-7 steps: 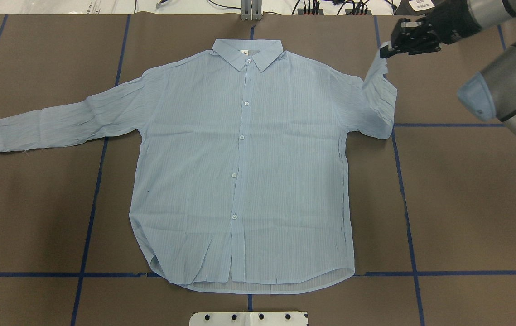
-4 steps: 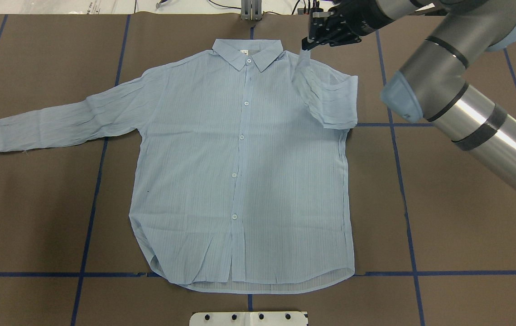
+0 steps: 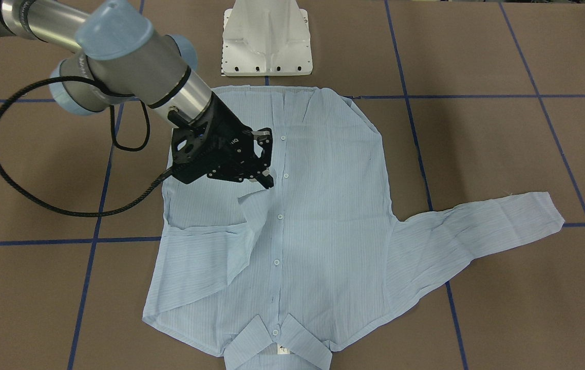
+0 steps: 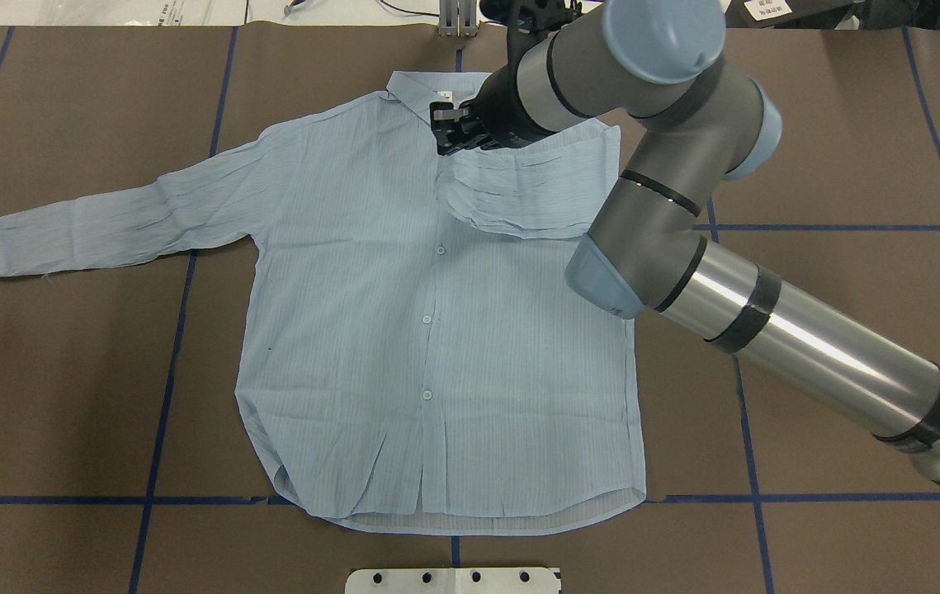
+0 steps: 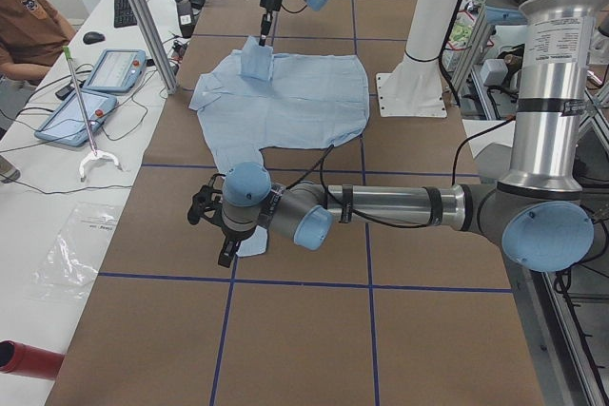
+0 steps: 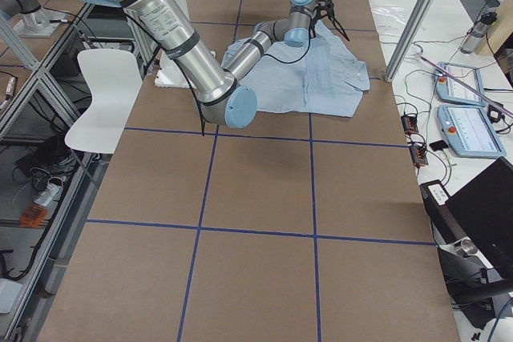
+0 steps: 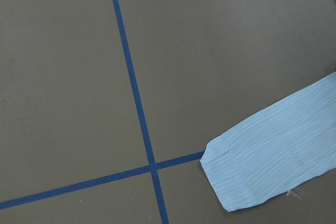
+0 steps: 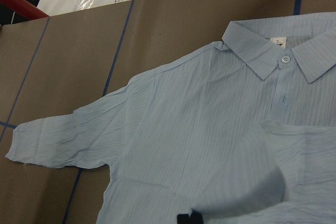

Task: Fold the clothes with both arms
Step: 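Lift the sleeve and carry it across the shirt chest with the right gripper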

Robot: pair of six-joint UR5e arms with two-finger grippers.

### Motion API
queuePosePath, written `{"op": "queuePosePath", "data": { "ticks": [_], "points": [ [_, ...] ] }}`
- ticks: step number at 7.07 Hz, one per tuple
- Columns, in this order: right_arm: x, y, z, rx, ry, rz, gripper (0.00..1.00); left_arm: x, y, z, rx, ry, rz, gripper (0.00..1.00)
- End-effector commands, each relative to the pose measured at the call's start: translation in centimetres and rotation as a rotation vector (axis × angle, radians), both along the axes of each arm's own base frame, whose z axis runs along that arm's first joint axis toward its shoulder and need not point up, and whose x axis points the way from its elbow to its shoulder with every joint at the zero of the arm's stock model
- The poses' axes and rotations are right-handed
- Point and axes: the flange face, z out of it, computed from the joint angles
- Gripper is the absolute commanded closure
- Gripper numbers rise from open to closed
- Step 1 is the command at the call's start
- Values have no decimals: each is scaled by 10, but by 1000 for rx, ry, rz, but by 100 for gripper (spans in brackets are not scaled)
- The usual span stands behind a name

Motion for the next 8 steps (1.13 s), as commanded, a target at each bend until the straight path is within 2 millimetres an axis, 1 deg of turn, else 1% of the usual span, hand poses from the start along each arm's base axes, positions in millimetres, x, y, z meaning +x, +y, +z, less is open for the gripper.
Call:
{"op": "queuePosePath", "data": {
  "ticks": [1,2,3,4,5,7,8],
  "points": [
    [-125,-33,-13,-7,153,-27,100,0,0,4,-8,0,0,0],
    [-160,-47,-32,-20,201,-39,100,0,0,5,-9,-1,1,0],
    [-178,-40,-62,22,210,7,100,0,-1,7,-12,-1,1,0],
    [-190,-26,-78,51,202,34,1,0,-3,9,-17,-1,0,0],
    [-202,-12,-82,65,206,52,0,0,-6,10,-21,-1,-2,0],
    [-203,-10,-82,64,206,59,0,1,-7,8,-38,14,-34,0],
    [-203,-11,-78,57,214,60,0,3,-8,5,-53,28,-63,0]
  ]
}}
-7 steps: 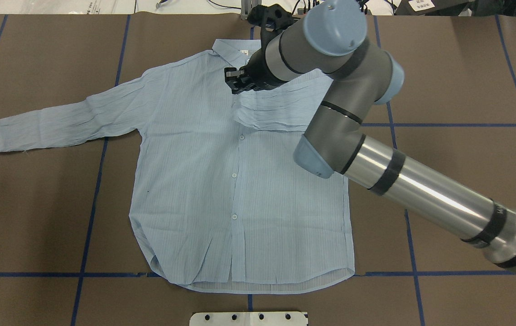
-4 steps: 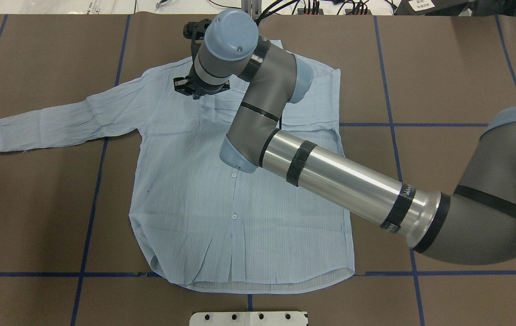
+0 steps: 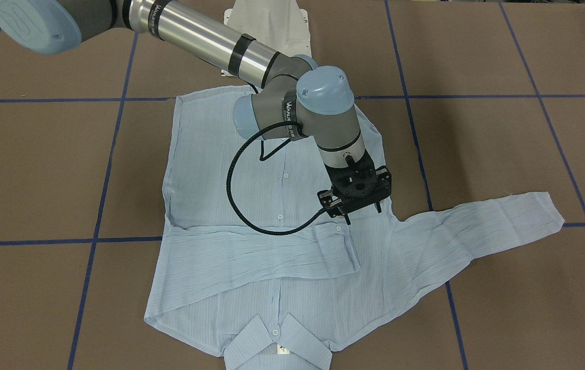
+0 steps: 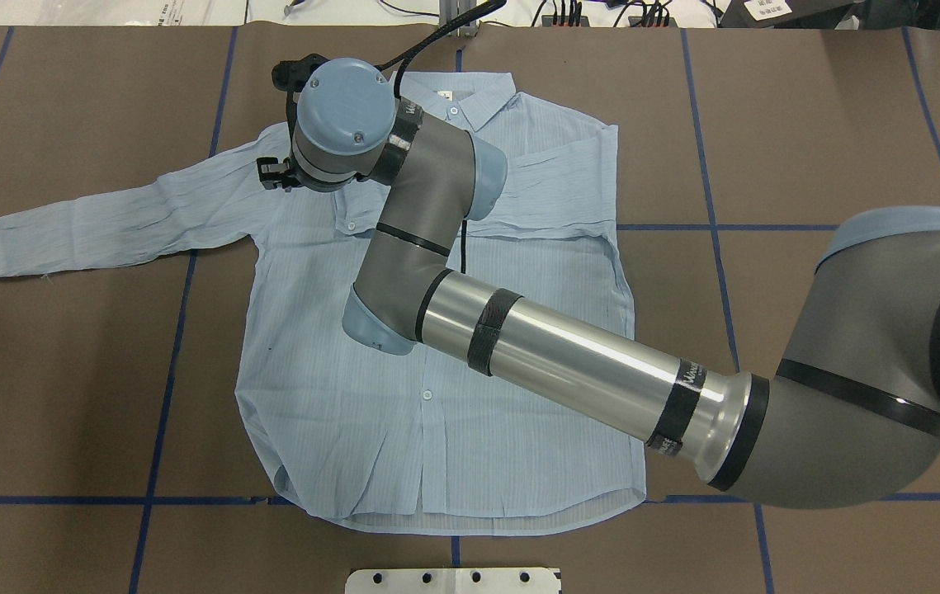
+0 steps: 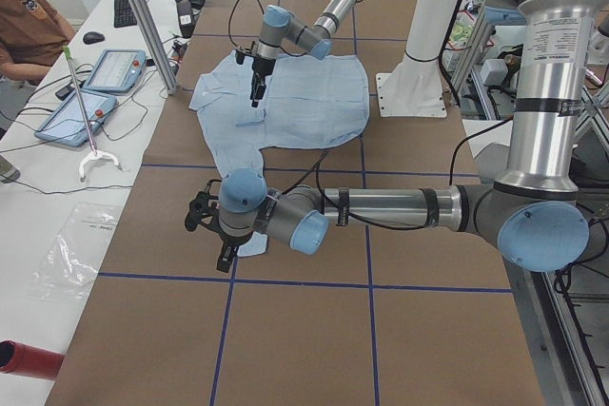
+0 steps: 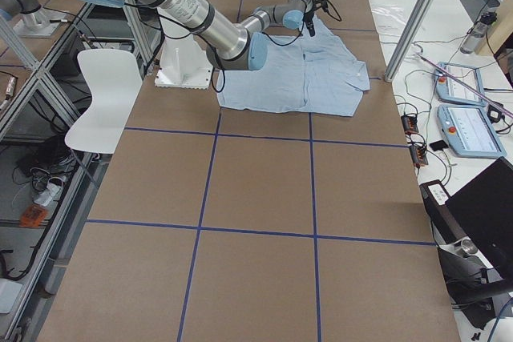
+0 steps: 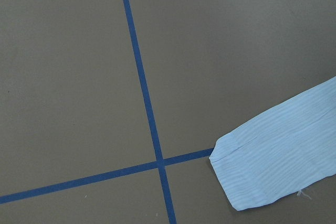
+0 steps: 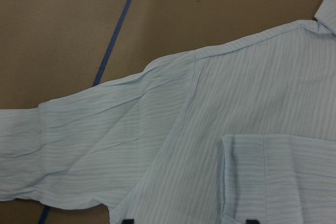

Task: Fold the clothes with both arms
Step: 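Lift the sleeve and carry it across the shirt chest with the right gripper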

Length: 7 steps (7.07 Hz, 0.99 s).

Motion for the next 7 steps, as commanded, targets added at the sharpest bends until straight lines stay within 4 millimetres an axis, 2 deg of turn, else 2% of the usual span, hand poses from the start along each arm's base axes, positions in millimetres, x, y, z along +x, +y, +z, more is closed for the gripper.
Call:
{"op": "queuePosePath", "data": {
  "ticks": [1,3,4,5,6,7],
  "points": [
    [7,4,-3,-36,5,15,0,22,-3,-9,-31,47,-61,0],
    [48,16,-4,-123,153,17,0,94,3,7,-36,74,-166,0],
    [79,7,-4,-178,193,13,0,133,13,19,-51,95,-218,1],
    [121,-12,1,-248,236,1,0,160,17,30,-64,82,-280,1],
    [161,-6,15,-213,259,-25,0,181,19,36,-70,55,-316,3],
    [198,-3,41,-205,253,-38,0,189,16,44,-74,39,-309,9]
  ]
}}
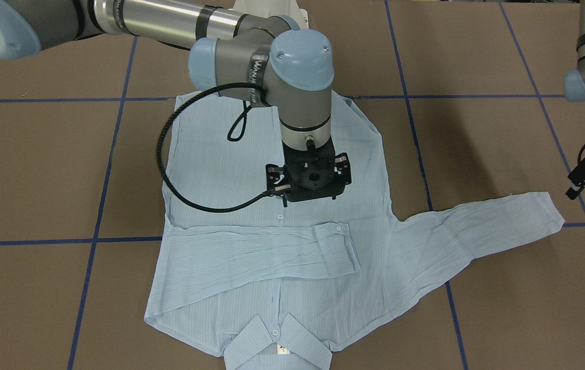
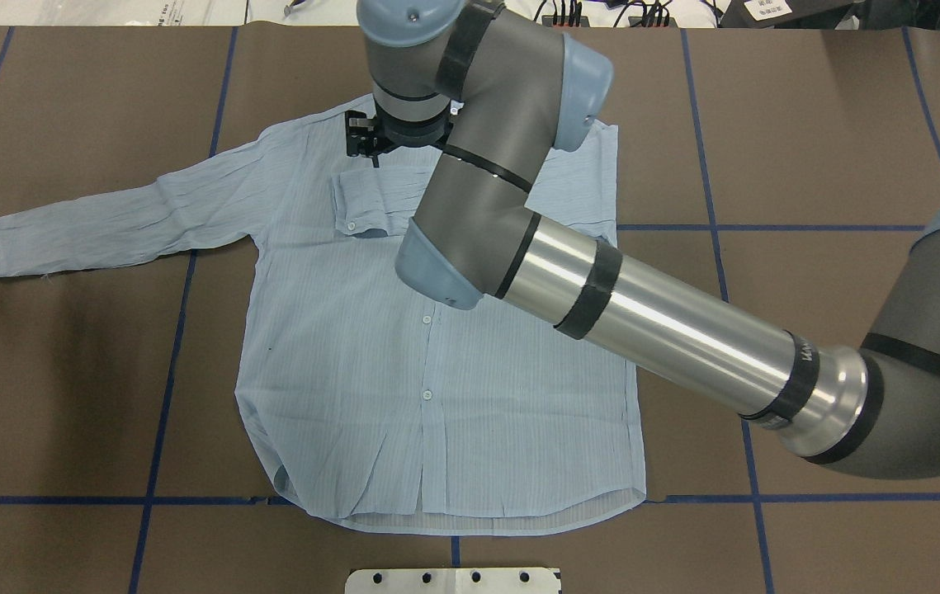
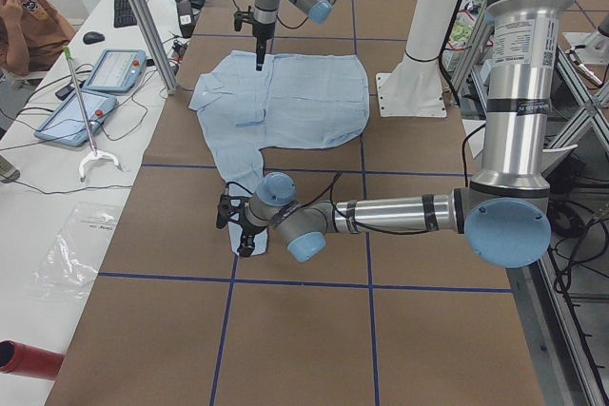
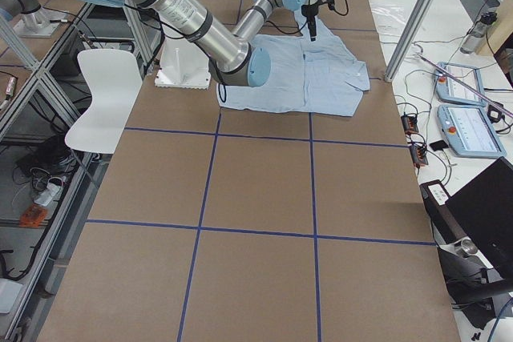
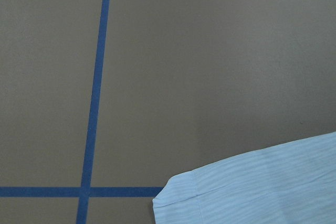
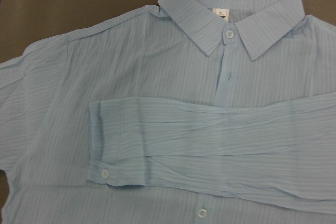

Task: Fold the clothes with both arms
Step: 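Lay the sleeve flat across the chest and release with the right gripper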

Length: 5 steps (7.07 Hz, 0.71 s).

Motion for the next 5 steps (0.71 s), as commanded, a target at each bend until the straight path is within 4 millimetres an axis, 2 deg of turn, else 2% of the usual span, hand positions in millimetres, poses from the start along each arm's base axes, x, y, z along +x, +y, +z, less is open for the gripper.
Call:
{"op": "queuePosePath", "data": {
  "ticks": [1,2,4,5],
  "points": [
    [75,1,47,-13,-9,-32,0,21,-6,15,-16,-23,-15,15],
    [81,0,57,0,0,-43,0,24,-13,21,-24,-30,-15,19],
    [82,0,57,6,1,-45,0,29,-24,39,-34,-36,-14,22],
    [83,0,56,7,0,-45,0,31,-27,37,-31,-35,-14,24]
  ]
}}
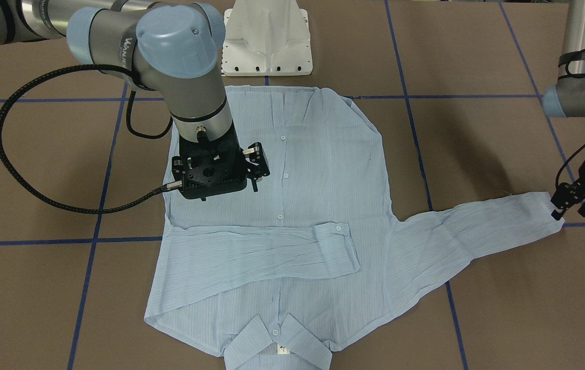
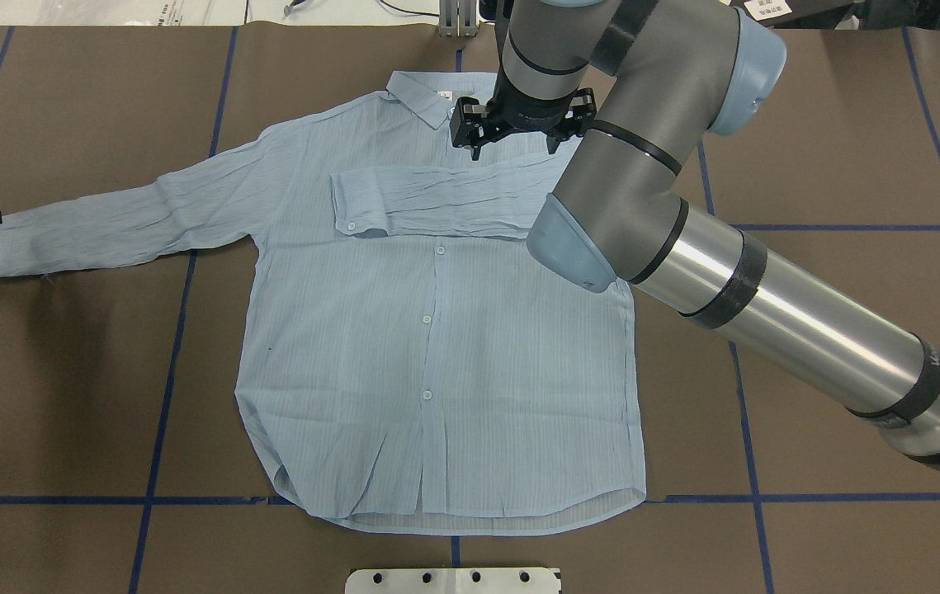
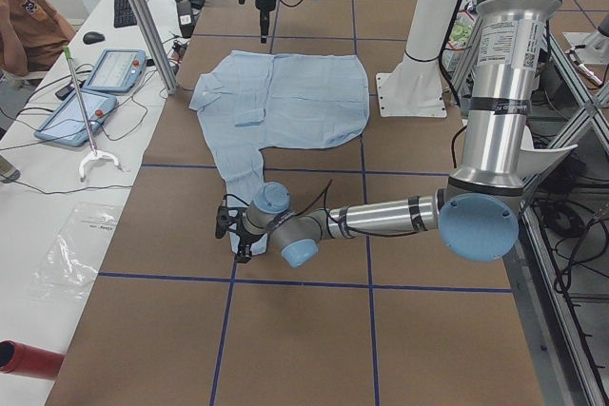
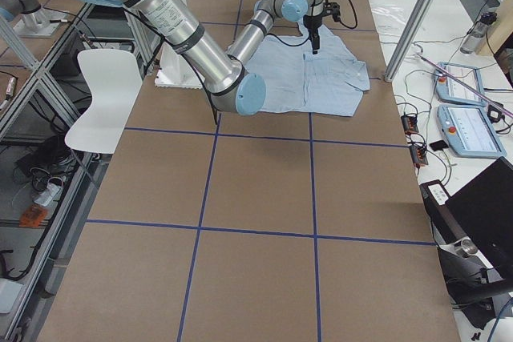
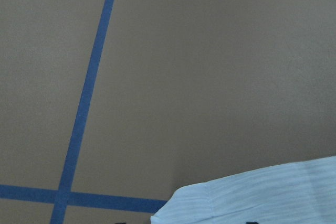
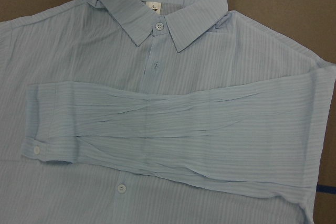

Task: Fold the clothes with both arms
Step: 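Lay the sleeve flat across the chest and release with the right gripper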

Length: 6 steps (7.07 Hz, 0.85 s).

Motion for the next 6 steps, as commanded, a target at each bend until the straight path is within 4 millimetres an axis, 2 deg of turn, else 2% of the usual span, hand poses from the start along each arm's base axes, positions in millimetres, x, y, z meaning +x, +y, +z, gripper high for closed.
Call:
{"op": "queuePosePath", "data": {
  "ticks": [1,3,6],
  "points": [
    [1,0,3,0,1,-1,0,3,-5,3,-4,-2,-1,27],
    [1,0,14,-8,11,0,0,11,-1,8,-13,-6,16,32],
    [1,0,17,-8,14,0,0,14,-1,8,-14,-6,22,33]
  ]
}}
